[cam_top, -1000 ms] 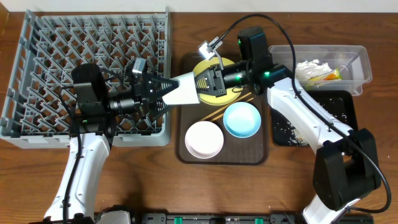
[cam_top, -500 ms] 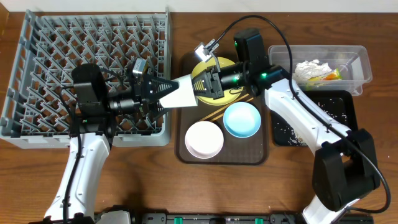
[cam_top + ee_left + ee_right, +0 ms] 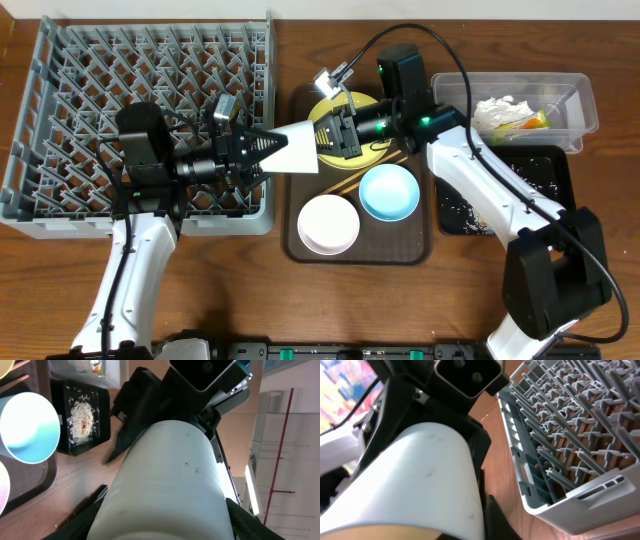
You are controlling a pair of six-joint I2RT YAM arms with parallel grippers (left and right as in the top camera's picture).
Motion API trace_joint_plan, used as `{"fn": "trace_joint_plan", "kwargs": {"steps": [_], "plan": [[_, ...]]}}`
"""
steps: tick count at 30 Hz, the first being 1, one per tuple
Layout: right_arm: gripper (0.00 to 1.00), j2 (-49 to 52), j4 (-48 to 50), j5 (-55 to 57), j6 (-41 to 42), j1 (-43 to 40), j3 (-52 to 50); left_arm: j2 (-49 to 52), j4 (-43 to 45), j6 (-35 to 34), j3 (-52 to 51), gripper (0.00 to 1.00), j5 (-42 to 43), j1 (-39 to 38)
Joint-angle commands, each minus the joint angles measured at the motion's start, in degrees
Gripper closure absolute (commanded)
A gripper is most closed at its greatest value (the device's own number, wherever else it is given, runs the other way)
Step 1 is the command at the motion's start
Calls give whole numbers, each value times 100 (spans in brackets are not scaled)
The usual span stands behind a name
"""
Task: Sort waste into correct bins and load items into the dishwasher
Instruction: 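Grasp the cream cup with the left gripper and open the right, then carry the cream cup with the left gripper over the dish rack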
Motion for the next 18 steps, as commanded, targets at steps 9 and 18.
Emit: {"fn": "trace_joint_plan", "kwargs": {"steps": [9,18], "plan": [[36,-42,-22,140,-35,-251,26,-7,577,-9,59,66,76,2],[10,-527,-31,140,-17,-1412,26,-7,1228,-13,59,70,-302,400]]}}
